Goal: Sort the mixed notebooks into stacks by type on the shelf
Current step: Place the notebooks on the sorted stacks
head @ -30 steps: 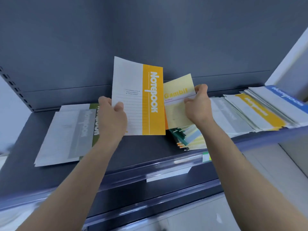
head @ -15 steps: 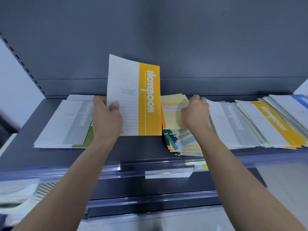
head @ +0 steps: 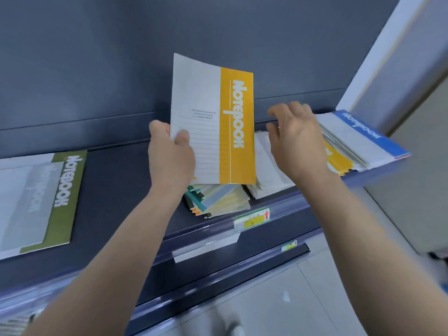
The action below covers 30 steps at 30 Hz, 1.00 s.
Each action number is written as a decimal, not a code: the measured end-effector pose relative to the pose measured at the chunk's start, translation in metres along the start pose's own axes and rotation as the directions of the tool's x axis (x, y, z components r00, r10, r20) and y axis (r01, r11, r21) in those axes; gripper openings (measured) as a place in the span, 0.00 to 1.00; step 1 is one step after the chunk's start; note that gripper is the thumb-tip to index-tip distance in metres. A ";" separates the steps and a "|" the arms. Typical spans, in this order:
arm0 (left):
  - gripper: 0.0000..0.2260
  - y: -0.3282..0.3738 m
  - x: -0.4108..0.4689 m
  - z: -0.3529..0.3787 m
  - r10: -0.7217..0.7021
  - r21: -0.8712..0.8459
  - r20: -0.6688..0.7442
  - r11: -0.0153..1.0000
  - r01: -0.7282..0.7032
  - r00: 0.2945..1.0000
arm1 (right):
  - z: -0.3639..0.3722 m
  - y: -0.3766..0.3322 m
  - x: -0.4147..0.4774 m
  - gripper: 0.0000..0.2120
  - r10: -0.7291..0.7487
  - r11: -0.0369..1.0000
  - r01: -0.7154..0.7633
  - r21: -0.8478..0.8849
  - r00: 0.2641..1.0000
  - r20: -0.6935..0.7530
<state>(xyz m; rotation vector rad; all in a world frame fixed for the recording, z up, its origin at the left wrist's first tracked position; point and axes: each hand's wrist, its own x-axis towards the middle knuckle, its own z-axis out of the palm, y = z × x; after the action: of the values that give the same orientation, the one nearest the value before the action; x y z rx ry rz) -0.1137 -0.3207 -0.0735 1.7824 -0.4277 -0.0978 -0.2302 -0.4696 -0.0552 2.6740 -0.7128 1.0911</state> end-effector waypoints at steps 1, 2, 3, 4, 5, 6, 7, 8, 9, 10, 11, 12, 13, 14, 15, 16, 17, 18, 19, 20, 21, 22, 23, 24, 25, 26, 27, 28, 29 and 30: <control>0.05 0.003 -0.002 0.011 0.013 0.002 0.029 1.000 -0.013 0.999 | -0.004 0.009 -0.002 0.07 -0.003 1.000 0.003 -0.026 1.000 -0.005; 0.05 0.006 -0.005 0.022 0.026 0.007 0.059 1.000 -0.027 0.998 | -0.008 0.019 -0.004 0.07 -0.003 0.999 0.003 -0.047 1.000 -0.005; 0.05 0.009 -0.007 0.033 0.036 0.019 0.087 0.999 -0.038 0.996 | -0.012 0.029 -0.007 0.07 -0.002 0.998 0.001 -0.062 1.000 -0.010; 0.04 0.012 -0.008 0.044 0.040 0.035 0.114 0.998 -0.045 0.993 | -0.015 0.038 -0.009 0.07 0.002 0.998 -0.003 -0.070 1.000 -0.016; 0.04 0.015 -0.009 0.056 0.040 0.055 0.139 0.997 -0.048 0.990 | -0.018 0.048 -0.011 0.07 0.005 0.997 -0.007 -0.073 1.000 -0.017; 0.04 0.019 -0.011 0.068 0.034 0.072 0.162 0.996 -0.046 0.986 | -0.019 0.058 -0.013 0.07 0.007 0.997 -0.008 -0.072 1.000 -0.014; 0.04 0.021 -0.012 0.081 0.025 0.083 0.180 0.996 -0.040 0.983 | -0.019 0.068 -0.013 0.07 0.011 0.998 -0.011 -0.069 1.000 -0.008; 0.04 0.024 -0.014 0.094 0.013 0.099 0.197 0.995 -0.033 0.980 | -0.020 0.080 -0.012 0.07 0.016 0.998 -0.016 -0.065 1.000 0.000; 0.05 0.027 -0.015 0.108 0.001 0.122 0.206 0.992 -0.027 0.978 | -0.019 0.093 -0.011 0.07 0.023 0.998 -0.023 -0.065 1.000 0.007; 0.05 0.030 -0.016 0.122 -0.008 0.143 0.208 0.989 -0.022 0.978 | -0.018 0.107 -0.009 0.08 0.027 0.997 -0.026 -0.067 1.000 0.012; 0.05 0.032 -0.017 0.138 -0.015 0.161 0.207 0.987 -0.019 0.978 | -0.016 0.121 -0.007 0.08 0.029 0.997 -0.028 -0.068 0.999 0.014; 0.05 0.035 -0.019 0.154 -0.025 0.175 0.205 0.984 -0.011 0.978 | -0.015 0.136 -0.004 0.08 0.024 0.998 -0.023 -0.062 1.000 0.014; 0.05 0.038 -0.021 0.170 -0.039 0.186 0.202 0.983 0.000 0.979 | -0.014 0.150 -0.002 0.07 0.014 0.999 -0.013 -0.049 1.000 0.011; 0.04 0.042 -0.023 0.188 -0.062 0.190 0.204 0.982 0.023 0.977 | -0.013 0.165 0.001 0.07 0.000 0.999 0.000 -0.034 1.000 0.009; 0.05 0.046 -0.025 0.207 -0.092 0.190 0.210 0.980 0.052 0.973 | -0.012 0.181 0.003 0.07 -0.013 1.000 0.013 -0.021 1.000 0.008; 0.05 0.049 -0.026 0.226 -0.121 0.193 0.219 0.978 0.078 0.968 | -0.012 0.196 0.006 0.08 -0.025 1.000 0.025 -0.009 1.000 0.010; 0.05 0.050 -0.027 0.245 -0.150 0.203 0.226 0.974 0.104 0.962 | -0.011 0.211 0.008 0.09 -0.032 0.999 0.032 0.003 0.999 0.017; 0.06 0.051 -0.027 0.262 -0.185 0.214 0.222 0.967 0.137 0.957 | -0.010 0.224 0.011 0.10 -0.037 0.999 0.036 0.018 0.999 0.025; 0.07 0.050 -0.026 0.278 -0.222 0.220 0.212 0.960 0.175 0.952 | -0.009 0.237 0.013 0.11 -0.045 0.998 0.044 0.035 0.999 0.031; 0.09 0.050 -0.025 0.291 -0.265 0.222 0.201 0.950 0.220 0.943 | -0.008 0.249 0.017 0.11 -0.058 0.997 0.056 0.051 0.998 0.037; 0.12 0.050 -0.025 0.302 -0.308 0.222 0.193 0.938 0.265 0.931 | -0.006 0.259 0.019 0.11 -0.072 0.996 0.069 0.064 0.996 0.046; 0.17 0.048 -0.024 0.312 -0.350 0.236 0.183 0.923 0.305 0.919 | -0.004 0.269 0.022 0.10 -0.085 0.994 0.080 0.076 0.995 0.061; 0.21 0.047 -0.024 0.321 -0.385 0.267 0.169 0.904 0.334 0.907 | -0.001 0.277 0.024 0.10 -0.092 0.993 0.086 0.086 0.993 0.077; 0.23 0.044 -0.024 0.329 -0.404 0.313 0.153 0.885 0.344 0.902 | 0.001 0.284 0.026 0.10 -0.100 0.991 0.092 0.099 0.991 0.090; 0.25 0.042 -0.024 0.336 -0.414 0.361 0.138 0.867 0.344 0.899 | 0.003 0.289 0.028 0.09 -0.110 0.988 0.099 0.117 0.990 0.093; 0.26 0.039 -0.023 0.341 -0.425 0.409 0.127 0.846 0.343 0.896 | 0.005 0.294 0.029 0.09 -0.118 0.984 0.104 0.141 0.989 0.093; 0.26 0.038 -0.024 0.346 -0.431 0.442 0.126 0.830 0.339 0.893 | 0.007 0.297 0.030 0.09 -0.123 0.981 0.106 0.165 0.988 0.096; 0.25 0.035 -0.025 0.349 -0.422 0.470 0.131 0.823 0.318 0.897 | 0.009 0.299 0.032 0.10 -0.131 0.976 0.111 0.185 0.987 0.099; 0.23 0.033 -0.027 0.351 -0.392 0.499 0.137 0.821 0.279 0.910 | 0.011 0.300 0.034 0.10 -0.142 0.973 0.120 0.199 0.985 0.100; 0.22 0.032 -0.029 0.353 -0.355 0.540 0.140 0.810 0.229 0.924 | 0.012 0.302 0.035 0.10 -0.150 0.971 0.126 0.205 0.983 0.109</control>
<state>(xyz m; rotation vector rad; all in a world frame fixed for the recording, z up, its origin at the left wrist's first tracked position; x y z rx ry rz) -0.2501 -0.6426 -0.1386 2.3793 -0.3599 -0.4563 -0.3485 -0.7496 -0.0471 2.9290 -0.4480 1.0172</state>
